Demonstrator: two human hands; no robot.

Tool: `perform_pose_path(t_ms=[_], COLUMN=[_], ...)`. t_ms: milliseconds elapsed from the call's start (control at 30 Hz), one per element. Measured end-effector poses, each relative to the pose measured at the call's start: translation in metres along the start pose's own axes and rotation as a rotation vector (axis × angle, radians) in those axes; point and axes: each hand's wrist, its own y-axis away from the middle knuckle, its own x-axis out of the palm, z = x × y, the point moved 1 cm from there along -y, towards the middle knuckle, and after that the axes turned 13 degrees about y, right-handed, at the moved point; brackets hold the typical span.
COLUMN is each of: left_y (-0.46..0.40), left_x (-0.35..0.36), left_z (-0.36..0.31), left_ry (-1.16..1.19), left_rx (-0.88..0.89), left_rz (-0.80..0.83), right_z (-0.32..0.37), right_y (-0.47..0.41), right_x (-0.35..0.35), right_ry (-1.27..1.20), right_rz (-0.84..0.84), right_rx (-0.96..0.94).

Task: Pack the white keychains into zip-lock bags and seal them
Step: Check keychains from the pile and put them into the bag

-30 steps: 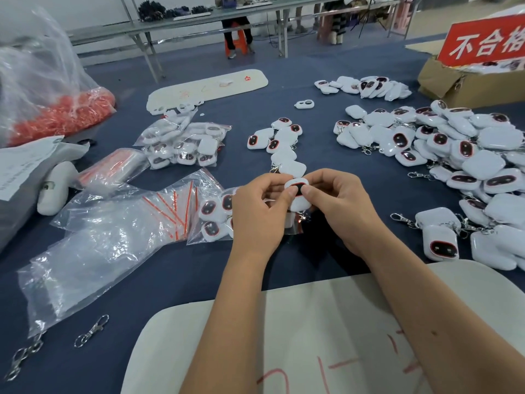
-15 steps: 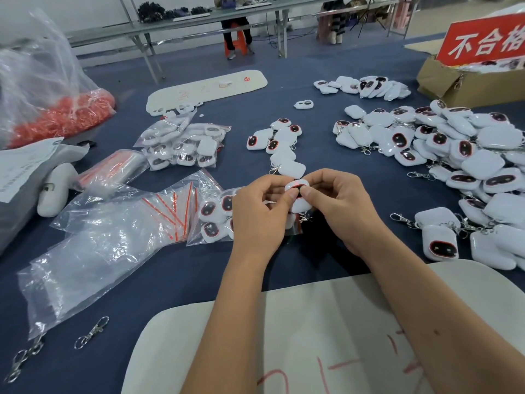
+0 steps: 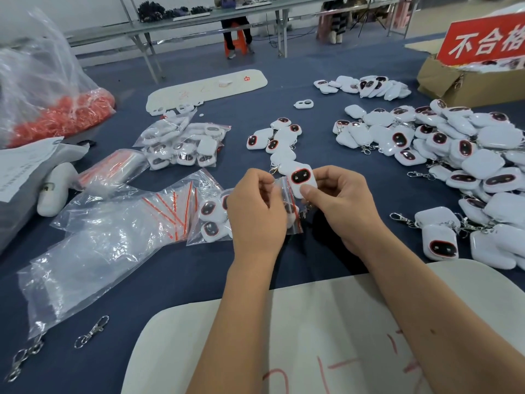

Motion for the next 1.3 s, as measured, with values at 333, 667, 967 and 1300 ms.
perform_pose_path(t_ms=[333, 667, 967, 1300], left_y=[0.005, 0.000, -0.001, -0.013], left_x=[0.008, -0.002, -0.006, -0.017], left_z=[-0.006, -0.006, -0.020, -0.028], left_ry=[-0.310, 0.057, 0.132, 0.477], left_rx=[-0.052, -0.121, 0.187, 0.052], left_rz=[0.115, -0.070, -0.164, -0.323], right_z=[-0.006, -0.001, 0.015, 0.027], right_y=[-0.004, -0.002, 0.007, 0.016], right_x=[-0.001, 0.004, 0.012, 0.013], right_ry=[-0.013, -0.525, 0.323, 0.248], right_rz=[-0.125, 0.049, 0.104, -0.188], right_rx=[0.013, 0.003, -0.340, -0.398])
